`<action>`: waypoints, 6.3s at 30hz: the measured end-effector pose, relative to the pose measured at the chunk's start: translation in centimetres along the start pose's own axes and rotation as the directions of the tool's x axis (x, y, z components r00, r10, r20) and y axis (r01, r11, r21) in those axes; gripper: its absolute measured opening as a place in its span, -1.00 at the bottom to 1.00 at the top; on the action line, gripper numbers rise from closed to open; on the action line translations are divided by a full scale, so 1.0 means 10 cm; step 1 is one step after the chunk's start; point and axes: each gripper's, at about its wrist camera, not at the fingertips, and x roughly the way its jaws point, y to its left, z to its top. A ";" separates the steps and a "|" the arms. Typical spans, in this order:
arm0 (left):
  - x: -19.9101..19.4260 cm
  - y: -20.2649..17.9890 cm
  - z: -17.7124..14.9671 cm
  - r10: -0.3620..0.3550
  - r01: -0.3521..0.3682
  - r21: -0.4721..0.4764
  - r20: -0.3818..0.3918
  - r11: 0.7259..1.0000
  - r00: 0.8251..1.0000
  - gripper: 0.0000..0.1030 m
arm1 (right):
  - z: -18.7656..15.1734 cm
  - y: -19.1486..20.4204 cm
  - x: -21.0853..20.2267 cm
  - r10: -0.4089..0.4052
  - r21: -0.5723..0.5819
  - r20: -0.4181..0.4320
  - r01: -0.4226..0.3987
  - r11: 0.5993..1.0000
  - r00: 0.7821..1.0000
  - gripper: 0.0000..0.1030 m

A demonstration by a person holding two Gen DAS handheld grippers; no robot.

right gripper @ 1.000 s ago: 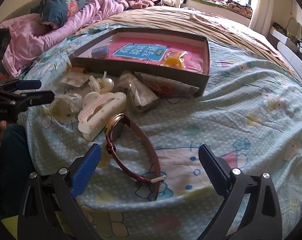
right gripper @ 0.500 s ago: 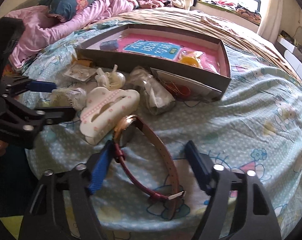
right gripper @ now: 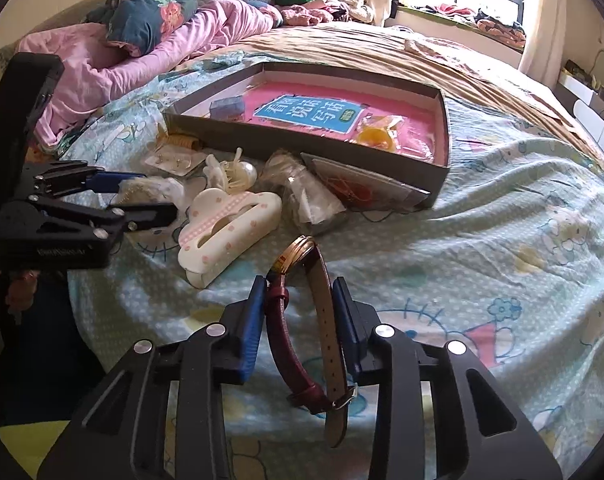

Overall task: Organize jewelry
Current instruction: 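Grasp the bagged bracelet with the left tool while the right tool grasps the brown watch, then lower the bagged bracelet and brown watch into the tray and open both tools, then withdraw both tools from the tray toward the hair clips, then grasp the white butterfly clip with the left tool while the right tool grasps the pink-dotted clip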

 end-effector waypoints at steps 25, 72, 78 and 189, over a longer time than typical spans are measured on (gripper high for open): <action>-0.24 0.44 0.28 0.002 0.009 -0.131 0.086 0.991 0.996 0.06 | 0.61 -0.06 -0.24 -0.001 -0.006 0.143 0.002 1.000 0.990 -0.41; 0.64 0.25 1.20 -0.051 0.053 -0.061 0.039 0.997 0.998 0.07 | 1.26 -0.89 0.70 -0.158 0.203 0.076 0.140 0.969 0.985 -0.41; 0.70 0.25 1.20 -0.044 0.045 -0.051 0.028 0.998 0.999 0.08 | 1.25 -0.91 0.79 -0.184 0.227 0.057 0.166 0.960 0.981 -0.41; -0.11 0.56 0.64 -0.035 0.040 -0.112 0.044 0.993 0.998 0.81 | 0.26 0.22 0.36 0.155 0.268 -0.002 -0.149 0.952 0.988 -0.18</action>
